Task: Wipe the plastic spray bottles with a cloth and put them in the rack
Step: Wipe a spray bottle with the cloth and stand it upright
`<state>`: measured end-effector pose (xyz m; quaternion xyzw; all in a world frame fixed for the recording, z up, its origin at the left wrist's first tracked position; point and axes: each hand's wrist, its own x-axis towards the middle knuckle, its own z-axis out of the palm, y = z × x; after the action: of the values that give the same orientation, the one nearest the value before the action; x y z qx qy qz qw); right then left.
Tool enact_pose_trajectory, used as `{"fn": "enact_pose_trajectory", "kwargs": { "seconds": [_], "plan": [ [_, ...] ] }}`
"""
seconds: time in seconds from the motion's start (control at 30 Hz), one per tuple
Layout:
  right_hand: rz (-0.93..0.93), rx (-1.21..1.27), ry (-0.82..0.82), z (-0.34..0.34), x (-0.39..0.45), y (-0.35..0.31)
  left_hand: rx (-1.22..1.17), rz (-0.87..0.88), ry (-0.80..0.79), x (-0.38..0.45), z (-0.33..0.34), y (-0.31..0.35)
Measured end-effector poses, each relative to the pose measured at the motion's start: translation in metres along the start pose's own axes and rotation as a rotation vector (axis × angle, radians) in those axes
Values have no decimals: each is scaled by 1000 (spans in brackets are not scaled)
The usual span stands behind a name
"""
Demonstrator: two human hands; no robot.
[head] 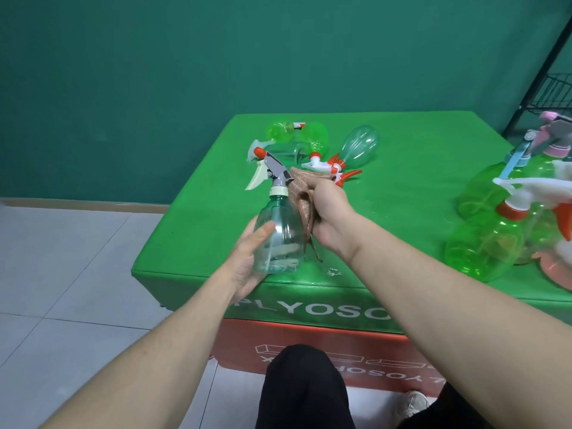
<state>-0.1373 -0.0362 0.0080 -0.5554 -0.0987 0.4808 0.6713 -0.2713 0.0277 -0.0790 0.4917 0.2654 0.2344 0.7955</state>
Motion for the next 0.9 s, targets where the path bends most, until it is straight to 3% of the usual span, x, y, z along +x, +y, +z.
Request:
{"fn": "enact_pose_trajectory", "kwargs": {
  "seconds": [0.2, 0.33, 0.7, 0.9],
  "plan": [
    [31, -93, -47, 11, 18, 1, 70, -14, -26, 5, -2, -3],
    [-27, -314, -49, 19, 19, 4, 46, -17, -31, 7, -3, -4],
    [-567, -1136, 24, -4, 14, 23, 73, -28, -11, 12, -6, -6],
    [-703, -1264, 11, -20, 12, 22, 116, -13, -1, 10, -3, -5]
  ]
}}
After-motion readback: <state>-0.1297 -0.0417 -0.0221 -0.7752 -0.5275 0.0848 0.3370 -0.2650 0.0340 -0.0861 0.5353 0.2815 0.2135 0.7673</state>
